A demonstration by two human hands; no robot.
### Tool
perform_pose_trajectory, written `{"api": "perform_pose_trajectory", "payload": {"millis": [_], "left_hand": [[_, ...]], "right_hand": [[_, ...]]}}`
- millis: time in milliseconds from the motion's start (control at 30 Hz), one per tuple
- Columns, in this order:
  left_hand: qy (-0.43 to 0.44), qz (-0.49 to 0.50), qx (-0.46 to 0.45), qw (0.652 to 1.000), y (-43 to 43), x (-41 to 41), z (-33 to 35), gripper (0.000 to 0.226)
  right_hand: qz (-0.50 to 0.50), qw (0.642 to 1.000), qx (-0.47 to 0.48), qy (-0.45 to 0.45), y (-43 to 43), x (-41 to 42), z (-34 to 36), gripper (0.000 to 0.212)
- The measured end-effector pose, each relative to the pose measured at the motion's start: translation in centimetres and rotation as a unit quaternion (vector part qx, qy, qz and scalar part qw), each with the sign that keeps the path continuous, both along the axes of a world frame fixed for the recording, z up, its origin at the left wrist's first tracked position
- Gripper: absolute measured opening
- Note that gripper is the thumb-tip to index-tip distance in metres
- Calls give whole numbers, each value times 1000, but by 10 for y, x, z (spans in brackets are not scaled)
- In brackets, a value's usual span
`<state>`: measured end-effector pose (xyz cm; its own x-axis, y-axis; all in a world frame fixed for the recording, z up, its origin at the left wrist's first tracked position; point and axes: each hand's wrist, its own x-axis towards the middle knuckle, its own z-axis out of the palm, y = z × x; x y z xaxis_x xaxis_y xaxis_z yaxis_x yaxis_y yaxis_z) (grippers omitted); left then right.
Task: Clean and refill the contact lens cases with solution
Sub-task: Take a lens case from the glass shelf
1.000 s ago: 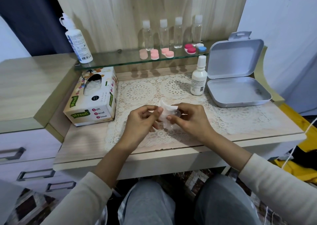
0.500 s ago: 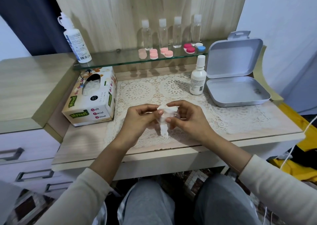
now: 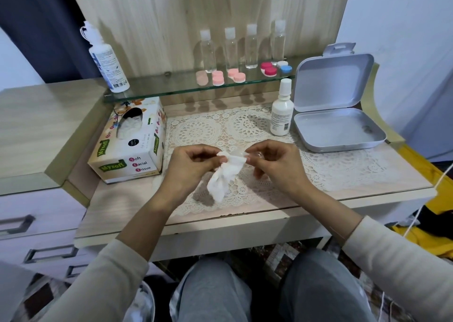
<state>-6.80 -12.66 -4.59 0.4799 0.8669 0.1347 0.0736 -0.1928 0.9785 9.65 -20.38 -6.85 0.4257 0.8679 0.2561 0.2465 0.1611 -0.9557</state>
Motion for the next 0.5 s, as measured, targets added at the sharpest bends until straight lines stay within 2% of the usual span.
{"api": "perform_pose_trajectory", "payload": {"millis": [200, 333, 500], "left_hand": [[36, 3, 1, 999, -2, 5, -9, 30], [47, 7, 6, 999, -5, 7, -11, 28], [49, 19, 99, 994, -1, 4, -14, 22]], "right_hand": [[35, 999, -7, 13, 2, -3, -8, 15], [58, 998, -24, -7, 0, -4, -11, 22], [69, 997, -15, 14, 0, -2, -12, 22]]}}
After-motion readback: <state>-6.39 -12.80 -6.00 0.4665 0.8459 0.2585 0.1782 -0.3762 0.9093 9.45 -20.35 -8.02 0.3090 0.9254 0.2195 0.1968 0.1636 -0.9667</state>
